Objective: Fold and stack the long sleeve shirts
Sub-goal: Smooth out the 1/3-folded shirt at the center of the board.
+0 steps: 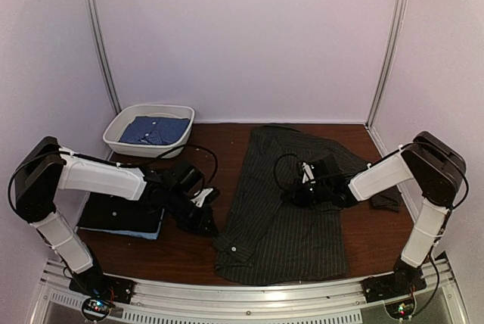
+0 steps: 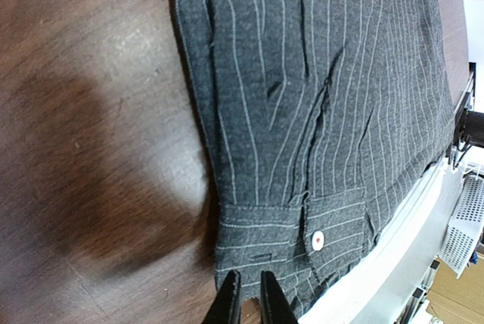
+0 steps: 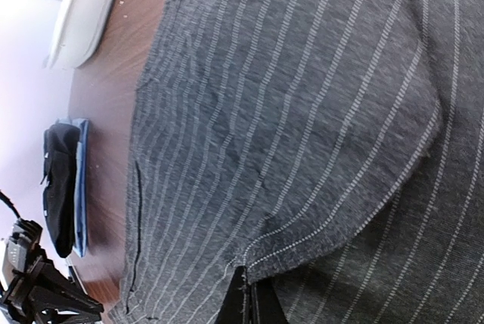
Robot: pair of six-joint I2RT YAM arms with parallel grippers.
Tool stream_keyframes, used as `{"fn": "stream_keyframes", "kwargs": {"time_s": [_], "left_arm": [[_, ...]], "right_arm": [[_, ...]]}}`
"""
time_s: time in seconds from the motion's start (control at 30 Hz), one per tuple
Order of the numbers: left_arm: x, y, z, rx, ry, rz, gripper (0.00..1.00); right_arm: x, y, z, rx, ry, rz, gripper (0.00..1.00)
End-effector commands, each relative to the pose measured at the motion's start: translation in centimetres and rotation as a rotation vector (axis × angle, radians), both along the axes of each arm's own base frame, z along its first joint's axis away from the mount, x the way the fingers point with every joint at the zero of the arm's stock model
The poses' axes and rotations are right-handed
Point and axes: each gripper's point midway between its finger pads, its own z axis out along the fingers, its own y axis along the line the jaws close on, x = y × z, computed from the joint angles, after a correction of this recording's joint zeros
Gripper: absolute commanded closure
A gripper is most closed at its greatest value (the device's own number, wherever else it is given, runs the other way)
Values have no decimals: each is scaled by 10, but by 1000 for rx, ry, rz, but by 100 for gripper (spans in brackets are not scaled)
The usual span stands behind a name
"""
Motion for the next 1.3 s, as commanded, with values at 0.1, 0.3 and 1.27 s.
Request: {"fn": "stream_keyframes", "kwargs": {"time_s": [0.1, 0.3, 1.27], "left_arm": [[-6, -14, 11, -28, 1, -44, 88], [-4, -9, 1, 26, -11, -17, 57], [-6, -36, 14, 17, -16, -69, 100]], "right_arm": [[5, -22, 1, -109, -26, -41, 100], [8, -38, 0, -142, -33, -64, 100], [10, -26, 12, -120, -43, -13, 98]]}}
